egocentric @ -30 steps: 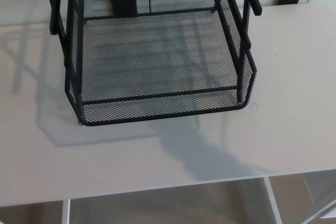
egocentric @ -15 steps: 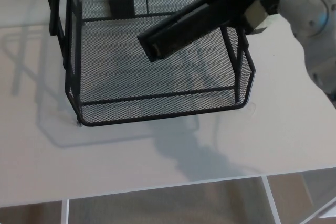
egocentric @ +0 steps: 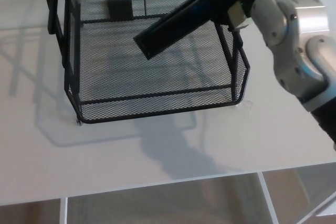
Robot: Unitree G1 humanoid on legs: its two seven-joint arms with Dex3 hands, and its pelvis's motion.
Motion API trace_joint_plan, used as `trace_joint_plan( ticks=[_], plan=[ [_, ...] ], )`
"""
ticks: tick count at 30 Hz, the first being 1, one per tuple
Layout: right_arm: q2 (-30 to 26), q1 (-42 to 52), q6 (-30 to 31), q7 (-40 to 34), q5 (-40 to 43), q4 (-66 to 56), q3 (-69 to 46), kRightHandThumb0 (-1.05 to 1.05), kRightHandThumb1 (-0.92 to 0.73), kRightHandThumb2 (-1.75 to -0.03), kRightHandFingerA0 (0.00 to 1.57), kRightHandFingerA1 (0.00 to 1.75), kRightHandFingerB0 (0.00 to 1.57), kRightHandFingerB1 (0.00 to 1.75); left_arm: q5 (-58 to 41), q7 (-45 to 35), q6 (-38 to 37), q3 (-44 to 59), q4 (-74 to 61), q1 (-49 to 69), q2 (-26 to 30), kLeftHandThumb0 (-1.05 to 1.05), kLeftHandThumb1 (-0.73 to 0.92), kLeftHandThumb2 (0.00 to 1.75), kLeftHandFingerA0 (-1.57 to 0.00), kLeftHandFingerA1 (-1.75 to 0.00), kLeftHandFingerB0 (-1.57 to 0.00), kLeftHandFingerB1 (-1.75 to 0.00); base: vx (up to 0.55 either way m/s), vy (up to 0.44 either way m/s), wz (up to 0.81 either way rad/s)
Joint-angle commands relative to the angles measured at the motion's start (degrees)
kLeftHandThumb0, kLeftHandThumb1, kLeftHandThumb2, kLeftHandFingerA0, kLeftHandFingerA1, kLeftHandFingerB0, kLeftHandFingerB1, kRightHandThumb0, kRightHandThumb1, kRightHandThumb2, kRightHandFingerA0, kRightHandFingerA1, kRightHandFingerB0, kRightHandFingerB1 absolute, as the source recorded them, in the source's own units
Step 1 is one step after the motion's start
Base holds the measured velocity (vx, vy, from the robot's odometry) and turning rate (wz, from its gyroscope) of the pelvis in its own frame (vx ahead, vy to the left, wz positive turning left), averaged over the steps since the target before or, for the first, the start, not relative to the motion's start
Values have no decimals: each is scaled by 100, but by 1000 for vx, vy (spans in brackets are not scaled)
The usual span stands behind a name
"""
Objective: The robot walks towards a desk on which a file tray is kept in the middle and a stapler is kept to its right. The robot lifts the stapler using its right hand and places it on the file tray.
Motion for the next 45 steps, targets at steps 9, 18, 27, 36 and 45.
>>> trace_joint_plan(
  ticks=[9,18,27,36,45],
  plan=[
    [260,-200,-1030,340,-741,-155,1276,-31,-61,-91,88,175,70,160,45,52,-236,-84,11,-16,-37,-105,80,91,-38,-168,-8,-161,0,0,0],
    [291,-153,-971,473,-1074,-475,1539,-34,-69,-83,89,175,70,158,0,29,-210,-62,27,-7,-40,-105,78,90,-45,-166,-8,-164,0,0,0],
    [167,205,-779,674,-878,-80,1146,-27,-68,-74,82,166,67,129,19,-38,-289,-123,24,27,-75,-105,79,87,-49,-169,-26,-150,0,0,0],
    [-359,6,-656,1947,-1451,223,1505,-82,-45,-78,0,0,0,6,62,-75,-352,-214,21,79,-96,-105,79,85,-40,-171,-15,-155,0,0,0],
    [-454,-326,-701,1724,-1706,237,1403,-94,-57,-58,0,0,0,0,46,-35,-359,-231,-46,130,-99,-105,33,126,-100,-152,-6,-99,0,0,0]
  ],
)
